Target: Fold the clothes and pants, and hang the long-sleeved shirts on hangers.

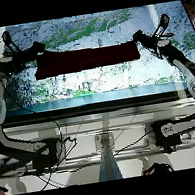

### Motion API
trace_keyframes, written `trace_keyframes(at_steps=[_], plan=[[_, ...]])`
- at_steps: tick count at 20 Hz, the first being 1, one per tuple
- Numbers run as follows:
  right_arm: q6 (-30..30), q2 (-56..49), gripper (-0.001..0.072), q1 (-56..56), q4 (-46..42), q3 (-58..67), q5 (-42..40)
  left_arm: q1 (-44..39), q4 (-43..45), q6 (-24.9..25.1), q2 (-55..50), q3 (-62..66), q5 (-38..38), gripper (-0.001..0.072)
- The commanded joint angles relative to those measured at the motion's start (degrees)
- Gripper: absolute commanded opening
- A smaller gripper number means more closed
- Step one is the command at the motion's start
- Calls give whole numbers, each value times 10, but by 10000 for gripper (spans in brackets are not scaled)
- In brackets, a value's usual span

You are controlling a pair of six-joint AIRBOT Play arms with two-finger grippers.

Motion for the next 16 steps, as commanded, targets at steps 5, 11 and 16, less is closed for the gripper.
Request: trace_keyframes(at_steps=[5, 11, 16], plan=[[0, -3, 589, -11, -57, 1, 104, 96, 207, -150, 4, 3, -148, 710], [0, -3, 586, -22, -63, 1, 159, 161, 269, -206, -24, 18, -243, 708], [0, -3, 584, -22, -64, 1, 181, 138, 267, -184, -87, 82, -308, 707]])
